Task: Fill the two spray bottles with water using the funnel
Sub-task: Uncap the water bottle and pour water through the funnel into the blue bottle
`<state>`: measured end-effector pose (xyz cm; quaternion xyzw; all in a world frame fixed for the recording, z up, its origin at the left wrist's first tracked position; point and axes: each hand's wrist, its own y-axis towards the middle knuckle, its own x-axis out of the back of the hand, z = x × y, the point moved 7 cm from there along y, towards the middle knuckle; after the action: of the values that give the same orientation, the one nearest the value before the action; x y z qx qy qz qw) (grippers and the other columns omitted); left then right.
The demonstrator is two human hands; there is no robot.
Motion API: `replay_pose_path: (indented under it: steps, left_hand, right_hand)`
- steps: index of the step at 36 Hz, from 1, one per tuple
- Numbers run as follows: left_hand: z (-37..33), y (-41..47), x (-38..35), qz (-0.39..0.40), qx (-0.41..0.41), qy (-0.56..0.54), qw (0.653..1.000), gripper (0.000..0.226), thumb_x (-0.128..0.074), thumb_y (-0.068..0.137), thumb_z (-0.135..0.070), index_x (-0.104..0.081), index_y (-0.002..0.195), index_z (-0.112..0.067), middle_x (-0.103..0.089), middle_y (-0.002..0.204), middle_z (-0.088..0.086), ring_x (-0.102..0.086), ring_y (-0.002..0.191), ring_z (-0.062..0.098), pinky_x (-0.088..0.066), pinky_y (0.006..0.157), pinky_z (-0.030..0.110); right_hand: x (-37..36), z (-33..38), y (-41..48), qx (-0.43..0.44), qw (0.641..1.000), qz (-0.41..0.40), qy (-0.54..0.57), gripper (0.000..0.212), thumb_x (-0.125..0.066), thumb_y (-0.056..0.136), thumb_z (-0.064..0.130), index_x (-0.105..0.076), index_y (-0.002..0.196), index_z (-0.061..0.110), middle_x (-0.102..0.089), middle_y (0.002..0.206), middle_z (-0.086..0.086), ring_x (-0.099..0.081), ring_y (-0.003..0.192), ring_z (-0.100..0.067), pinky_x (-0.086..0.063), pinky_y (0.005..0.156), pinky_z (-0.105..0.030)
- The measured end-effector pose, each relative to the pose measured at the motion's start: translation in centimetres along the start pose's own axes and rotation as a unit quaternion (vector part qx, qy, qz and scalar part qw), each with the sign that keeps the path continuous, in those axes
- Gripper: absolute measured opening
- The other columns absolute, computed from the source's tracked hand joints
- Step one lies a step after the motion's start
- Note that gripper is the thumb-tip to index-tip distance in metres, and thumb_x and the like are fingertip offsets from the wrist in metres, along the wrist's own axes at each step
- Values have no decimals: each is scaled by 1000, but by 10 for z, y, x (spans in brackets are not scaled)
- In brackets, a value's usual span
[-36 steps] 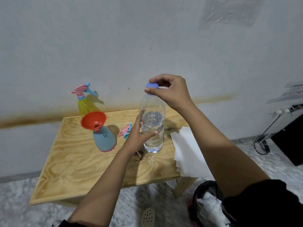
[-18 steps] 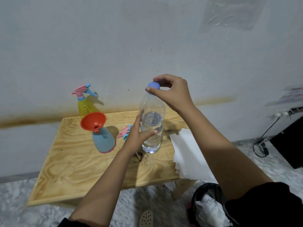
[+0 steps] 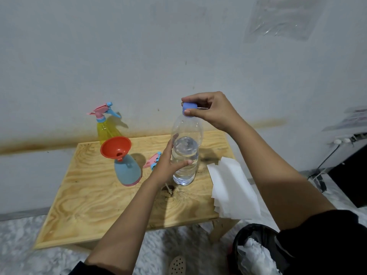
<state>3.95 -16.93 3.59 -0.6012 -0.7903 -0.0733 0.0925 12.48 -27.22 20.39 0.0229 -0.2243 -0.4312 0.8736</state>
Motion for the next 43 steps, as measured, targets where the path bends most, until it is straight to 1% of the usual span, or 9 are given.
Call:
replay_pose_path:
  steps: [6, 8, 11, 17, 23, 29, 33, 36, 43]
  left_hand:
    - [0, 1, 2, 3, -1, 13, 1000, 90, -78, 77, -28, -18, 141, -48, -29, 143, -20, -33, 135, 13, -38, 108, 42]
    - [1, 2, 2, 4, 2, 13, 1000, 92, -78, 76, -30, -17, 142, -49, -28, 147, -18, -32, 137, 14, -38, 109, 45]
    - [3, 2, 2, 7, 6, 8, 1000, 94, -79, 73, -36, -17, 141, -52, -25, 151, -18, -30, 139, 13, -37, 109, 46]
    - [5, 3, 0, 12, 8, 8, 1000, 98, -78, 68, -42, -16, 143, -50, -26, 150, -19, -30, 139, 13, -38, 109, 46]
    - [9, 2, -2, 8, 12, 3, 1000, 103, -78, 70, -41, -10, 148, -43, -26, 144, -24, -28, 139, 10, -35, 111, 47]
    - [11, 2, -2, 5, 8, 5, 1000, 106, -77, 64, -52, -10, 146, -49, -23, 152, -20, -26, 141, 11, -34, 111, 49]
    - [16, 3, -2, -3, 7, 3, 1000, 101, -78, 64, -52, -14, 143, -51, -27, 152, -15, -29, 140, 11, -37, 109, 49]
    - [17, 4, -2, -11, -1, 5, 1000, 100, -77, 64, -55, -15, 142, -53, -28, 152, -14, -30, 140, 11, -37, 109, 50]
    - [19, 4, -2, -21, -22, 15, 999, 92, -76, 68, -49, -19, 139, -55, -35, 149, -12, -35, 136, 8, -38, 108, 48]
  right_hand:
    - [-1, 2, -3, -7, 999, -11, -34, 35, -78, 76, 20, -67, 108, 14, -68, 107, 3, -64, 99, -7, -48, 86, -11]
    - [0, 3, -5, -2, 995, -67, -76, 35, -82, 69, 29, -68, 97, 14, -67, 98, 4, -63, 87, -6, -47, 72, -6]
    - [1, 5, -5, 8, 985, -131, -116, 36, -85, 63, 32, -66, 83, 9, -65, 79, -2, -57, 70, -9, -46, 63, -14]
    - [0, 11, -5, 11, 989, -89, -119, 28, -79, 72, 21, -70, 98, 13, -66, 91, 4, -61, 81, -6, -44, 70, -6]
    - [-3, 9, -7, 26, 996, -47, -73, 33, -68, 83, 11, -64, 116, 12, -64, 111, 2, -61, 99, -8, -51, 88, -19]
    - [14, 13, -7, 32, 993, -111, -8, 28, -64, 87, 10, -63, 115, 11, -63, 107, 4, -60, 97, -8, -47, 86, -13]
    - [27, -26, -24, -22, 979, -198, 33, 24, -66, 84, 10, -64, 108, 13, -63, 99, 5, -59, 92, -8, -48, 87, -21]
    - [16, -84, -57, -103, 968, -228, 24, 27, -68, 82, 8, -64, 108, 14, -63, 99, 4, -58, 90, -7, -46, 81, -12]
    - [-70, -200, -123, -237, 961, -87, -112, 31, -70, 75, 3, -65, 105, 0, -66, 99, -15, -59, 91, -23, -43, 81, -26]
